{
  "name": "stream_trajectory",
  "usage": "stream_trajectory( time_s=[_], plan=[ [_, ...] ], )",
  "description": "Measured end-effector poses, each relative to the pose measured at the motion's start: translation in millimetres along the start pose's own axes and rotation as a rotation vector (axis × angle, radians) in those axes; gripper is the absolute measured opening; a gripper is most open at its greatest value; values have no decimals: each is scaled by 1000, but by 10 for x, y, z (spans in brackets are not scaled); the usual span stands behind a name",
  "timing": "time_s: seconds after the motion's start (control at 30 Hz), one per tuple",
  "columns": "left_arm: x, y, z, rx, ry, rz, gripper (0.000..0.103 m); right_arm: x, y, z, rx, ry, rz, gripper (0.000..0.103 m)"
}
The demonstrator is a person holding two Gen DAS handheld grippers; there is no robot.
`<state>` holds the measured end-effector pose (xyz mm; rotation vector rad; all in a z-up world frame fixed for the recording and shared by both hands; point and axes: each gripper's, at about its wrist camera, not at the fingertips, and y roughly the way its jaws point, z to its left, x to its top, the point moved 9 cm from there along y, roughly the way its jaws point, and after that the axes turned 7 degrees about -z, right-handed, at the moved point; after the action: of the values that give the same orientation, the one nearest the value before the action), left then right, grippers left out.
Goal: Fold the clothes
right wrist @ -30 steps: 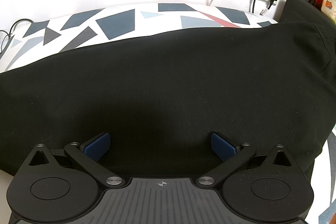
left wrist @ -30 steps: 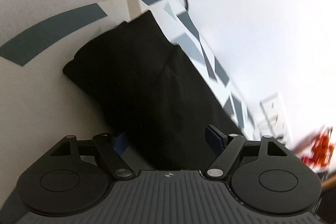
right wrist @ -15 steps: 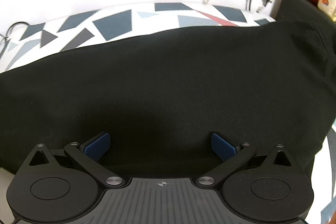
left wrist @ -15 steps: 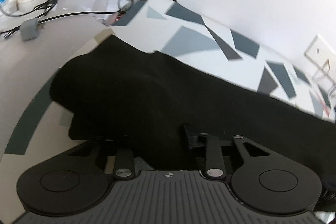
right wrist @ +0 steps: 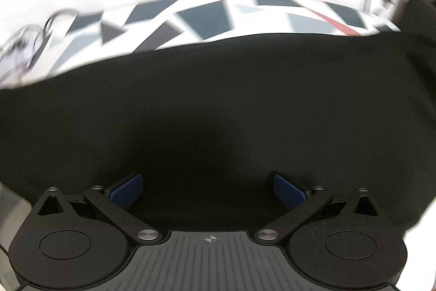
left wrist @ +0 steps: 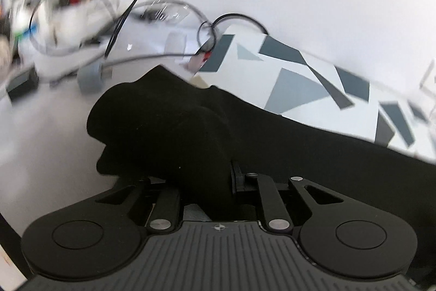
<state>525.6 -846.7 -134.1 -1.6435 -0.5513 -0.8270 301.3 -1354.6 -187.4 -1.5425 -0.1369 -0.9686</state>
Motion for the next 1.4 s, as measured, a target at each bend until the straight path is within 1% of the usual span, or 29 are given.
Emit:
stream_trajectory(
  time_s=[0.13,0.17,0.3,0.37,0.43,0.5,0.6,0.63,0.67,0.7,0.8,0.83,0.9,0.97,1.0,1.03,1.07,1.13,1.17,1.2,1.23,1.3,1.33,1.37,1.4],
  plan=[
    [43,-98,-144,13,25,-56,13,-9,-43,-558,-144,113,7,102],
    [72,-130,-197,13,33,-76,12,4,-67,-707,-160,153,4,102],
    [287,-323,-629,-22,145,-187,12,130,-285,-1247,-130,360,-91,102],
    [332,-433,-994,-68,215,-232,12,164,-356,-1475,-131,427,-121,102],
    [276,-556,-1467,-136,319,-269,12,164,-406,-1669,-156,467,-147,102],
    [56,-613,-2000,-240,431,-262,12,145,-461,-1847,-184,505,-179,102],
    [-298,-711,-2789,-396,600,-248,13,31,-514,-2048,-168,588,-207,102],
    [-501,-711,-3038,-447,677,-218,15,-19,-499,-2100,-167,604,-197,102],
    [-684,-689,-3218,-476,745,-190,19,-69,-494,-2144,-173,612,-189,102],
    [-770,-673,-3276,-476,784,-187,29,-120,-491,-2189,-178,620,-181,102],
    [-1026,-624,-3448,-477,901,-176,30,-233,-497,-2272,-170,640,-172,102],
    [-1105,-609,-3500,-478,937,-171,32,-231,-513,-2270,-164,643,-178,102],
    [-1041,-653,-3395,-530,892,-141,35,-197,-543,-2249,-143,652,-188,102],
    [-957,-690,-3236,-565,842,-110,37,-120,-556,-2215,-109,661,-203,102],
    [-916,-709,-3156,-582,818,-95,41,-74,-559,-2197,-90,665,-213,102],
    [-891,-746,-3074,-580,805,-96,46,-21,-564,-2170,-69,666,-223,102],
    [-865,-783,-2992,-579,792,-96,49,53,-573,-2103,-39,659,-234,102],
    [-836,-848,-2832,-574,783,-99,59,213,-559,-1907,45,637,-243,102],
    [-831,-875,-2754,-571,786,-101,61,268,-509,-1780,105,635,-224,102],
    [-841,-870,-2666,-552,785,-106,65,322,-462,-1654,165,633,-205,102],
    [-852,-866,-2578,-532,784,-110,66,368,-412,-1527,224,634,-183,102],
    [-871,-857,-2402,-494,780,-119,66,388,-267,-1263,323,668,-108,102],
    [-865,-818,-2348,-482,750,-108,66,387,-195,-1139,358,685,-73,102],
    [-858,-779,-2295,-470,720,-97,66,379,-127,-1037,369,695,-45,102],
    [-855,-749,-2249,-451,704,-93,66,369,-60,-952,362,701,-21,102]
  ],
)
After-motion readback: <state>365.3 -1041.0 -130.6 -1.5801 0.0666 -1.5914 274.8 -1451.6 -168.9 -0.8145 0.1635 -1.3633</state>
